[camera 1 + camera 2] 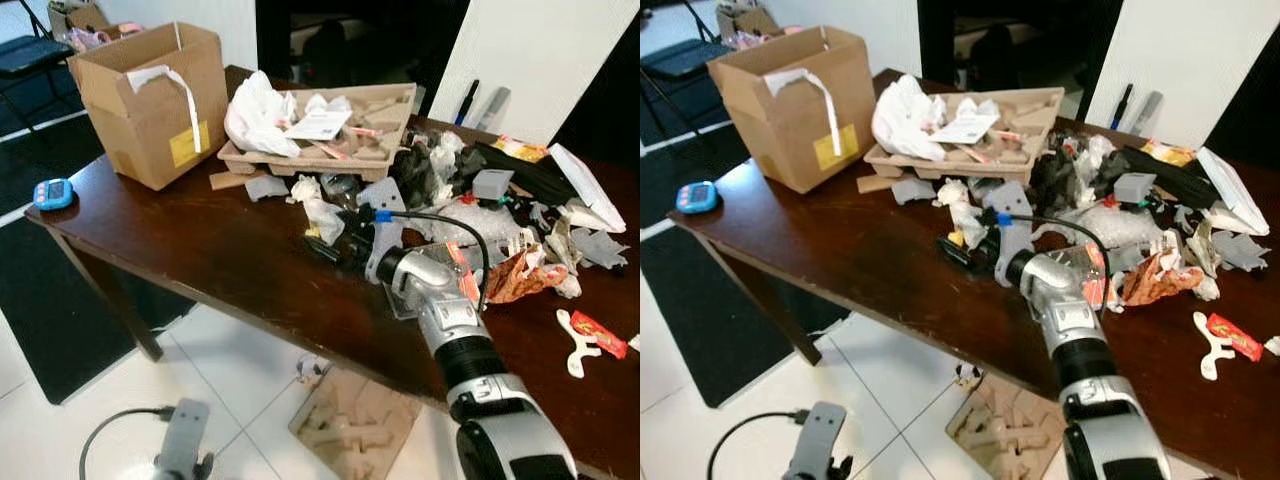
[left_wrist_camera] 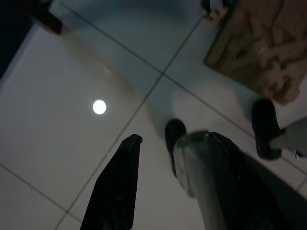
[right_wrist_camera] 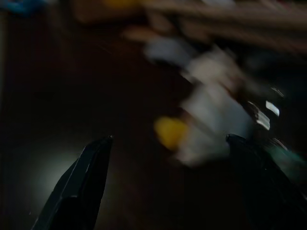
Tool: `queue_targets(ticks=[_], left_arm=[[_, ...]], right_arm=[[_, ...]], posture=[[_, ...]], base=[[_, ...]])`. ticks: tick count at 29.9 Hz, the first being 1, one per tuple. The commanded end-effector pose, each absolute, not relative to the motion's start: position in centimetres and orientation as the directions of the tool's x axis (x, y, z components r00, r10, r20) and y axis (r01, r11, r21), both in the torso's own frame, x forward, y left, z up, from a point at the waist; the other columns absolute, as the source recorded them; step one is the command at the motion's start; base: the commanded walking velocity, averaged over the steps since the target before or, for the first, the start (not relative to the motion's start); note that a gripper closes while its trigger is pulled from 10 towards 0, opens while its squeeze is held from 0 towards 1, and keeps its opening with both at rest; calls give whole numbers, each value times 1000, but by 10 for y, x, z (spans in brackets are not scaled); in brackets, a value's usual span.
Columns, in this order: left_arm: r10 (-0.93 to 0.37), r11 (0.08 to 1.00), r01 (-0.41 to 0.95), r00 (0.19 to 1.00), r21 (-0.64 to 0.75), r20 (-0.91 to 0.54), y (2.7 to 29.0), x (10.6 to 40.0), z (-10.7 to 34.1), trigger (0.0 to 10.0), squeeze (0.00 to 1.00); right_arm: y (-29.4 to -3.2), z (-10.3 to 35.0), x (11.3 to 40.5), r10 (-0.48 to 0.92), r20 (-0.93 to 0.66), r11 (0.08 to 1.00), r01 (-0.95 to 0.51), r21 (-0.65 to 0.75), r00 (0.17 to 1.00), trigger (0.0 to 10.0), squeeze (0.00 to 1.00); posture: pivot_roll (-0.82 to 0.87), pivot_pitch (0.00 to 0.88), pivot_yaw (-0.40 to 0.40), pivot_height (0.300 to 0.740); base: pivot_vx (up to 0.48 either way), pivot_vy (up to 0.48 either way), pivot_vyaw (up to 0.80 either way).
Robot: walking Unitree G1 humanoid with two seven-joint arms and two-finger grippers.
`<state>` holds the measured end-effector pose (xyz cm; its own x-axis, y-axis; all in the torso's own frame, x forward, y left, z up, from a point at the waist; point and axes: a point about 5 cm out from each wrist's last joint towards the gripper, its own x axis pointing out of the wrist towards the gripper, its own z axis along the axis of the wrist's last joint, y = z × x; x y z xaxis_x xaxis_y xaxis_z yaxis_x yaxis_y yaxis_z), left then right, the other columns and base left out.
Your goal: Picking trash to rubbish bin
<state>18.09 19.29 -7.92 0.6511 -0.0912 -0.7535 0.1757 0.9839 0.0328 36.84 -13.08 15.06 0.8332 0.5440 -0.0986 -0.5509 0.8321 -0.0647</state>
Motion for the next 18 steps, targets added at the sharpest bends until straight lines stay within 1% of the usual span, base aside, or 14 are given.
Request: queue_targets(ticks=[1, 2, 3, 4, 5, 7, 8, 9, 10, 11, 15, 17, 18], left_arm=[[-105, 984, 177, 663, 19, -742, 189, 180, -79, 10000, 0], [-105, 984, 177, 663, 19, -742, 189, 180, -79, 10000, 0], [-106, 984, 177, 675, 22, -730, 189, 182, -78, 10000, 0], [-106, 984, 177, 675, 22, -730, 189, 182, -78, 10000, 0], [-100, 984, 174, 685, 29, -722, 189, 183, -77, 10000, 0], [-85, 985, 166, 681, 40, -727, 192, 180, -78, 10000, 0], [-85, 985, 166, 681, 40, -727, 192, 180, -78, 10000, 0], [-78, 986, 161, 670, 42, -738, 193, 176, -80, 10000, 0], [-74, 987, 157, 662, 42, -746, 193, 173, -82, 10000, 0], [-72, 987, 157, 654, 42, -753, 194, 170, -83, 10000, 0], [-72, 987, 157, 650, 41, -757, 194, 168, -84, 10000, 0], [-66, 987, 157, 606, 37, -793, 197, 154, -90, 10000, 0], [-66, 987, 157, 606, 37, -793, 197, 154, -90, 10000, 0]], right_arm=[[-156, 151, 373, 444, -106, 892, -450, -39, 890, 10000, 0], [-156, 151, 373, 444, -106, 892, -450, -39, 890, 10000, 0], [-166, 151, 374, 410, -107, 909, -415, -33, 906, 10000, 0], [-166, 151, 374, 410, -107, 909, -415, -33, 906, 10000, 0], [-177, 150, 373, 372, -117, 924, -379, -43, 921, 10000, 0], [-204, 144, 371, 260, -167, 950, -283, -135, 951, 10000, 0], [-204, 144, 371, 260, -167, 950, -283, -135, 951, 10000, 0], [-219, 142, 370, 190, -180, 965, -217, -145, 965, 10000, 0], [-228, 141, 369, 147, -186, 974, -175, -146, 972, 10000, 0], [-235, 141, 368, 119, -187, 982, -144, -126, 975, 10000, 0], [-240, 141, 368, 99, -188, 987, -121, -110, 977, 10000, 0], [-259, 141, 360, 112, -193, 993, -103, 56, 975, 10000, 0], [-259, 141, 360, 112, -193, 993, -103, 56, 975, 10000, 0]], posture=[[133, 110, -57, 740], [133, 110, -57, 740], [133, 110, -57, 740], [133, 110, -57, 740], [133, 116, -55, 740], [134, 120, -51, 740], [134, 120, -51, 740], [132, 120, -49, 740], [131, 122, -47, 740], [129, 124, -44, 740], [129, 124, -44, 740], [126, 126, -40, 740], [126, 126, -40, 740]], base=[[0, 0, 0], [0, 0, 0], [0, 0, 0], [0, 0, 0], [0, 0, 0], [0, 0, 0], [0, 0, 0], [0, 0, 0], [0, 0, 0], [0, 0, 0], [0, 0, 0], [0, 0, 0], [0, 0, 0]])
